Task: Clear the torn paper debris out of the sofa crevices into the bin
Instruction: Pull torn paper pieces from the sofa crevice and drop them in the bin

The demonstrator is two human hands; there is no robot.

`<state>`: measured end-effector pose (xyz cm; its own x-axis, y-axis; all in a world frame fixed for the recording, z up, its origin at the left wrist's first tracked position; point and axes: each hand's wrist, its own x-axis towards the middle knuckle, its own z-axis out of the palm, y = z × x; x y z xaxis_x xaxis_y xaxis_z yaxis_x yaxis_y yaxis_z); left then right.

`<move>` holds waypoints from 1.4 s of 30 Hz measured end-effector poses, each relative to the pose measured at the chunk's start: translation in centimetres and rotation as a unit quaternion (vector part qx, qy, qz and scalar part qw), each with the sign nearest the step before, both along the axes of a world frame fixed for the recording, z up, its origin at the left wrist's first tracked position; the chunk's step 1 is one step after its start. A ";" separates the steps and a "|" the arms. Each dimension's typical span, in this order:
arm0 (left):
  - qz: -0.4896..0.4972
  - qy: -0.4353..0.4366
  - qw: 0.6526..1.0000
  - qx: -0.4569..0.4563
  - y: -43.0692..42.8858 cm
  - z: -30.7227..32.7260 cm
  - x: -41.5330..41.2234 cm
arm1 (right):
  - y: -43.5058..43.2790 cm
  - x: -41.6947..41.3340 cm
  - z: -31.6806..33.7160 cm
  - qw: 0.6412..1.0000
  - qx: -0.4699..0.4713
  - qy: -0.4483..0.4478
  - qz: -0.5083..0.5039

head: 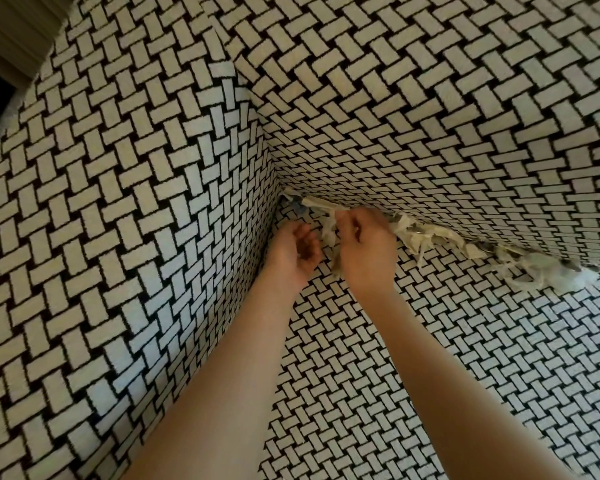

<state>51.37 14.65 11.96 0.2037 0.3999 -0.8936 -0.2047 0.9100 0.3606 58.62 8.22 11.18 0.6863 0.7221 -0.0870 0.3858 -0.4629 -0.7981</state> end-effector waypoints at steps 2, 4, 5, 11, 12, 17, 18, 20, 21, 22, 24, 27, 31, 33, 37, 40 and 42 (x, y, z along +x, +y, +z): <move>0.018 0.001 1.000 -0.011 0.2 -0.5 -0.8 | -0.1 0.0 -0.9 0.989 -0.064 -0.112 0.071; 0.019 -0.002 1.000 -0.012 0.2 -1.0 -1.6 | -0.6 -0.6 -2.3 0.965 -0.136 -0.180 0.137; 0.014 -0.001 1.000 -0.010 0.0 -1.3 -2.0 | -0.7 -0.9 -2.4 0.959 -0.156 -0.190 0.140; 0.023 -0.032 0.999 -0.017 -1.4 -2.4 -3.6 | -0.6 -1.6 -1.7 0.985 -0.159 -0.049 0.037; 0.024 -0.034 0.999 -0.017 -1.4 -2.4 -3.6 | -0.2 -1.6 -1.6 0.992 -0.126 -0.019 0.014; 0.030 -0.016 0.999 -0.015 -1.2 -2.6 -3.2 | 3.1 -1.7 -1.5 0.989 -0.031 0.060 -0.134; 0.028 -0.014 0.999 -0.013 -1.3 -2.6 -3.3 | 3.3 -2.3 -1.4 0.986 -0.029 0.062 -0.150; 0.021 -0.013 1.000 -0.007 -1.5 -2.6 -3.4 | 3.5 -3.6 -1.5 0.985 -0.035 0.077 -0.149; 0.019 -0.013 1.000 -0.004 -1.6 -2.4 -3.3 | 3.6 -4.2 -1.6 0.987 -0.056 0.075 -0.133; 0.021 -0.011 1.000 -0.001 -1.6 -2.3 -3.3 | 3.9 -4.6 -1.8 0.988 -0.095 0.056 -0.109; 0.042 -0.009 0.999 -0.004 -1.6 -2.3 -3.2 | 5.1 -4.7 -2.1 0.978 -0.192 0.000 -0.081; 0.070 -0.036 0.996 -0.036 -1.5 -2.3 -3.3 | 7.7 -4.2 -2.0 0.951 -0.293 -0.014 -0.101; 0.036 -0.013 0.999 -0.027 -0.9 -1.9 -3.7 | 9.7 -3.9 -2.3 0.927 -0.360 0.008 -0.108; -0.015 0.019 1.000 -0.001 -0.8 -1.4 -3.5 | 10.2 -3.7 -2.6 0.921 -0.369 0.005 -0.123; -0.075 0.088 0.990 0.076 -0.6 -1.2 -3.4 | 10.4 -3.6 -3.4 0.925 -0.323 0.030 -0.197; -0.017 0.036 0.999 0.010 -0.5 -1.5 -3.4 | 9.9 -3.6 -4.2 0.936 -0.270 0.005 -0.228; 0.025 -0.014 0.999 -0.035 -0.6 -2.1 -3.7 | 9.6 -3.5 -4.4 0.938 -0.262 -0.005 -0.225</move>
<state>47.68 14.06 9.88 0.2112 0.3462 -0.9141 -0.2595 0.9215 0.2890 55.10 17.84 6.83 0.9141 0.2178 -0.3419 0.0623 -0.9088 -0.4126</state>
